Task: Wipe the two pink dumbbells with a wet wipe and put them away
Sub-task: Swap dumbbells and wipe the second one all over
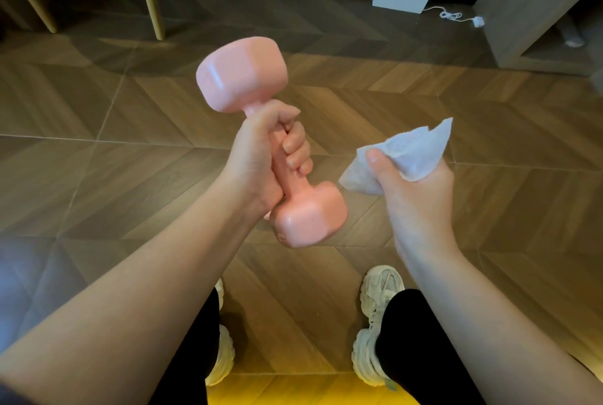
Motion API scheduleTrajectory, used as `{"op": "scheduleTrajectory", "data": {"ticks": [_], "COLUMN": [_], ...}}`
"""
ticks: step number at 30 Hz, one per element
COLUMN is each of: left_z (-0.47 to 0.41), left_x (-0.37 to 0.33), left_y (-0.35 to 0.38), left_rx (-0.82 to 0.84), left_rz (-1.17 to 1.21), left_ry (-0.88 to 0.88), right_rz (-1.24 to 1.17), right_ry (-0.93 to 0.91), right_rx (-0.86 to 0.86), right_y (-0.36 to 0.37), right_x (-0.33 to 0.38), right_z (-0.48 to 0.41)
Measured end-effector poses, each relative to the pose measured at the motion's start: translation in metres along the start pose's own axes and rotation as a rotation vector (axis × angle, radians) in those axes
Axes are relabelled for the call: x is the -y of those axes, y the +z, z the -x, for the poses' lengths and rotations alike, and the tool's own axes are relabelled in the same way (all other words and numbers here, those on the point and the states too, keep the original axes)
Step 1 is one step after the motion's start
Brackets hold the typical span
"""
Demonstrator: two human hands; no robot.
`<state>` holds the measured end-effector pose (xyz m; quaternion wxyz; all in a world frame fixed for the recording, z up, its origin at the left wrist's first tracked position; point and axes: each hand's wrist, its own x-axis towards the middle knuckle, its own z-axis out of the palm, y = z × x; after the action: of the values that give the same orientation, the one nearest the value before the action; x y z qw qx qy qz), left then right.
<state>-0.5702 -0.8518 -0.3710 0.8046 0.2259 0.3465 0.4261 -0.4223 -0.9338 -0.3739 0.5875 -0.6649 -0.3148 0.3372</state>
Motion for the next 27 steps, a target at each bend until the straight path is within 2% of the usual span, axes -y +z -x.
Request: {"op": "scheduleTrajectory", "data": {"ticks": [2, 4, 8, 12, 15, 18, 21, 27], "left_z": [0.000, 0.001, 0.000, 0.002, 0.004, 0.005, 0.005, 0.008], "left_x": [0.003, 0.003, -0.001, -0.005, -0.006, -0.006, -0.003, 0.006], "left_y": [0.001, 0.004, 0.004, 0.000, -0.001, 0.000, 0.003, 0.002], "left_rx": [0.002, 0.000, -0.036, -0.049, -0.052, -0.059, -0.057, 0.007], "left_rz": [0.008, 0.024, 0.016, -0.048, -0.099, -0.122, -0.145, -0.247], "left_ry": [-0.018, -0.037, -0.031, -0.014, -0.027, -0.056, -0.083, -0.130], "right_rz": [0.026, 0.091, 0.102, 0.085, 0.212, 0.462, 0.513, 0.721], "right_ry": [-0.006, -0.016, -0.055, -0.169, -0.250, -0.534, -0.712, -0.633], "right_rx": [-0.030, 0.034, 0.254, 0.562, 0.728, 0.688, 0.655, 0.694], "right_y": [0.000, 0.004, 0.006, -0.006, -0.012, -0.014, -0.011, -0.011], "right_x": [-0.003, -0.004, -0.007, -0.006, -0.008, -0.015, -0.029, -0.039], "right_z": [0.000, 0.005, 0.013, 0.016, 0.020, 0.020, 0.022, 0.017]}}
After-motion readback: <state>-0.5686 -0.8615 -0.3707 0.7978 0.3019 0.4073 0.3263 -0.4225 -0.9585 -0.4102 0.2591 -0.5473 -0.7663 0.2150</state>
